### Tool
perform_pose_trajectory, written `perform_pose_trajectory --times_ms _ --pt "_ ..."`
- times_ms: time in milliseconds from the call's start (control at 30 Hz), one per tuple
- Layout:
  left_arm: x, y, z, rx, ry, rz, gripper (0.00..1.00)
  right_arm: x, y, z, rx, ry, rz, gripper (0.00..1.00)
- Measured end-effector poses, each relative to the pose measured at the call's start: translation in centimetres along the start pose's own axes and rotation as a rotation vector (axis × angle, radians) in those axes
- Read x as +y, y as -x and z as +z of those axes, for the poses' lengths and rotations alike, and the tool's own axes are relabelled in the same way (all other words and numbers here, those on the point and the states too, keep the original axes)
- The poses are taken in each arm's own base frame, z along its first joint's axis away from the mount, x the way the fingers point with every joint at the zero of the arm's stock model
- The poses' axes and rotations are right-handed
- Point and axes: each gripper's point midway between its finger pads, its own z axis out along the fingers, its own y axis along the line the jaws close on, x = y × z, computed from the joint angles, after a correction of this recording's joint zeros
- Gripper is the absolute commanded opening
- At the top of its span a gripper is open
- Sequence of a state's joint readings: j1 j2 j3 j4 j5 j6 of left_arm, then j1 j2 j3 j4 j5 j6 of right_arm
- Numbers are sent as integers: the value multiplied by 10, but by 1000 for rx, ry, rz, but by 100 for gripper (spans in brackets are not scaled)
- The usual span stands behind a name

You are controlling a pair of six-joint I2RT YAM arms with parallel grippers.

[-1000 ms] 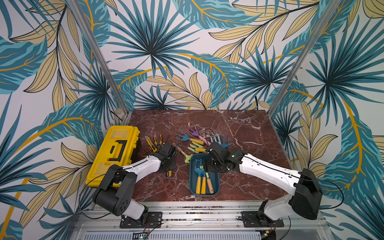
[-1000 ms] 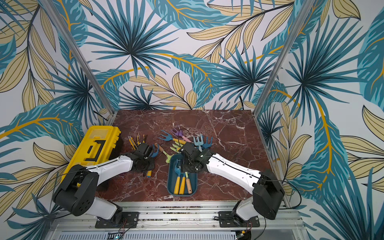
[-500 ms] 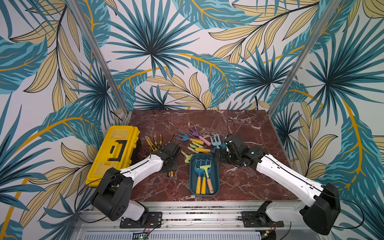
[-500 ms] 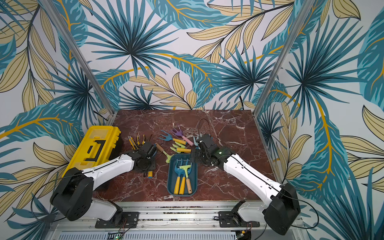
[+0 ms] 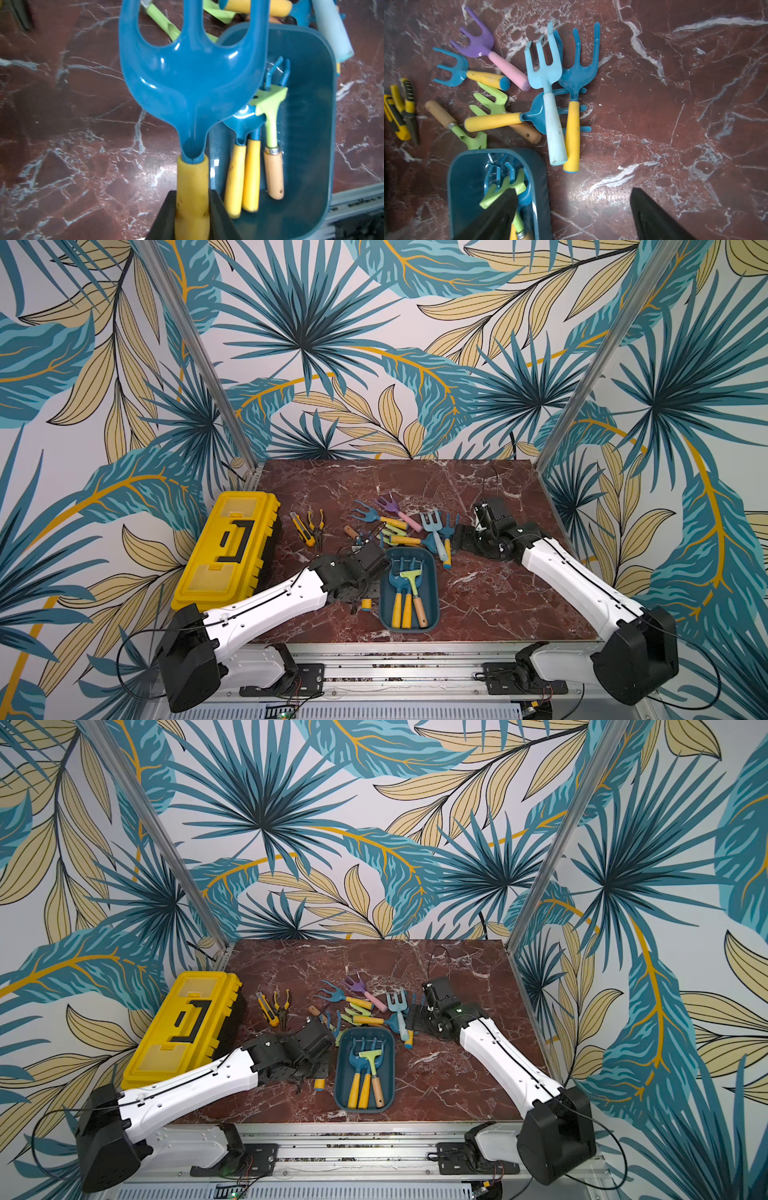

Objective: Put the rake into the storage box
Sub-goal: Place the rake in the storage box.

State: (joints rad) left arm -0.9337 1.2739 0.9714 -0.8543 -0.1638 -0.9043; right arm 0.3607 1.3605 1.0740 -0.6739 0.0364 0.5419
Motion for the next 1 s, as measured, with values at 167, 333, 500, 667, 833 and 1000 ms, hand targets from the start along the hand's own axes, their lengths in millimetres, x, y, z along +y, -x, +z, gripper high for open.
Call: perform_pose_trajectory --times_ms 167,333,500,667,833,1000 --pt "-35 -12 -5 20 -38 39 0 5 1 22 58 11 -12 81" --pt "-61 -18 0 32 -49 65 0 8 0 30 79 28 -14 81" --pt "-61 -26 22 66 0 68 0 7 2 31 79 35 -8 81" --pt "-66 -30 37 87 0 59 0 6 2 31 82 39 -8 81" --pt "-73 -33 48 103 -10 51 0 6 2 33 87 44 -7 81" --pt "-71 -35 50 108 -7 41 11 5 -2 42 115 34 -12 81"
